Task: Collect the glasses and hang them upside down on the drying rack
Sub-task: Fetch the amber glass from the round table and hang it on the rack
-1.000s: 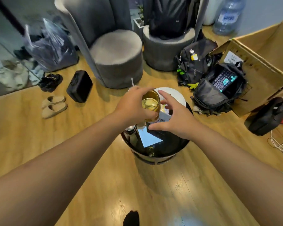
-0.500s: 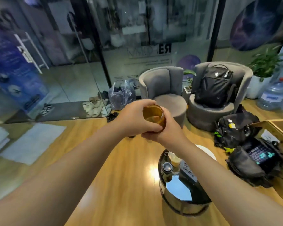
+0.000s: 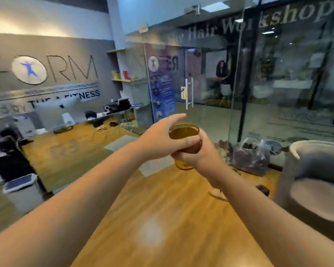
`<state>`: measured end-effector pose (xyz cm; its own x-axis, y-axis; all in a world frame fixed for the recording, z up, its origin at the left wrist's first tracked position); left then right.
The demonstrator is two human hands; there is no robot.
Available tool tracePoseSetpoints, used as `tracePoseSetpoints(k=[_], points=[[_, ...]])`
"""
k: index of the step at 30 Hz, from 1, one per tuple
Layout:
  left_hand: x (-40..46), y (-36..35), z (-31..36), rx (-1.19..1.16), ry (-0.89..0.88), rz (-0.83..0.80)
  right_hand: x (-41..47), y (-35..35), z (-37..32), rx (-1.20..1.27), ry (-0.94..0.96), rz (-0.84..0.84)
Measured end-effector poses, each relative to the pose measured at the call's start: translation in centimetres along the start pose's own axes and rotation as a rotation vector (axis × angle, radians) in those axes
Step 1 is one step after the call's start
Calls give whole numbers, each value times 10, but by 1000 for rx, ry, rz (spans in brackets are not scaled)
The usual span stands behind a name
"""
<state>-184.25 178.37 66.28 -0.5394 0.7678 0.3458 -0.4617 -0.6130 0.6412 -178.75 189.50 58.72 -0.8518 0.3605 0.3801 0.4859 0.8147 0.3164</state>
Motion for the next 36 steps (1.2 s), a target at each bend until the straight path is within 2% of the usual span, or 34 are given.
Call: tracePoseSetpoints(k=[8,13,18,27,36], points=[[-204,252,-58,12,209,333,-2,-276,-160,166,163,-307],[-354,363,-80,78,313,531,-42,-426,-241,272,212,-460],[-530,457,-101,183,483,826,-94,-568,-325,347,291,-649],[-812,551,-94,337,745,1326,-225,-807,-460,527,414,-1111],[-1007,556,-24,490,945,1820,-360,-961,-572,683,536,-1493]])
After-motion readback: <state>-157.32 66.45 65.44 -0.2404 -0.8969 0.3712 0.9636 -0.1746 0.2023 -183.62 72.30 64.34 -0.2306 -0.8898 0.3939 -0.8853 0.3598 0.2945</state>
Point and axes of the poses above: each hand's wrist, its own x-axis towards the middle knuckle, its own y-axis out of the back of the hand, z = x × y, the point moved 9 cm from there along x, towards the middle knuckle, and after that the axes turned 12 degrees about -x, right-handed, at the moved point
